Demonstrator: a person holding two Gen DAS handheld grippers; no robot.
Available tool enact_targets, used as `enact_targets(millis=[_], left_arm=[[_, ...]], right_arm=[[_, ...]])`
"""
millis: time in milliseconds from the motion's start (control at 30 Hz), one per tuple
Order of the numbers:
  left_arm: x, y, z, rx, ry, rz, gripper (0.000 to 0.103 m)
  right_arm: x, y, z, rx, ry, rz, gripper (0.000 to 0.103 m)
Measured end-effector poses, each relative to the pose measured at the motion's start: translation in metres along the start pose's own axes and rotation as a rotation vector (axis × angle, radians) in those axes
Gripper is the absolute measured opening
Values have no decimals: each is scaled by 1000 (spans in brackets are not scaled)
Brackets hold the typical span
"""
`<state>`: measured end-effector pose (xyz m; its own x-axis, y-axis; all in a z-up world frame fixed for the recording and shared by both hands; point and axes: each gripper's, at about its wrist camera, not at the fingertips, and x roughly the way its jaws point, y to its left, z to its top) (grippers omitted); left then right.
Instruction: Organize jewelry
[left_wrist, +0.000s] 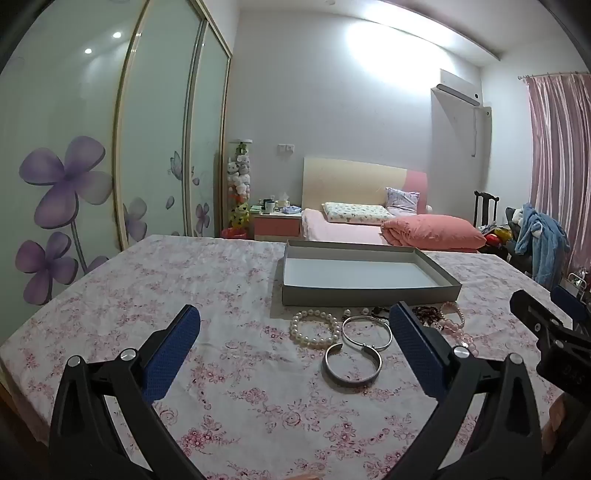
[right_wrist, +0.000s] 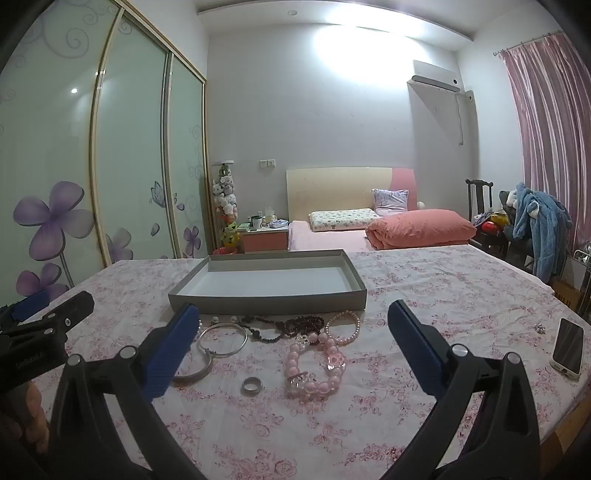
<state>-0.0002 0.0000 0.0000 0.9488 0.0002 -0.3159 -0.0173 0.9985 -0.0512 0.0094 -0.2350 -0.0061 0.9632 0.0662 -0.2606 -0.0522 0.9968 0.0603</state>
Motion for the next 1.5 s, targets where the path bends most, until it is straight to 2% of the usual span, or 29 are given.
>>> enact_targets(millis=[1500], left_arm=[[-2, -2, -1, 5, 8, 3, 101]], right_arm=[[1, -1, -1, 3, 6, 0, 99]])
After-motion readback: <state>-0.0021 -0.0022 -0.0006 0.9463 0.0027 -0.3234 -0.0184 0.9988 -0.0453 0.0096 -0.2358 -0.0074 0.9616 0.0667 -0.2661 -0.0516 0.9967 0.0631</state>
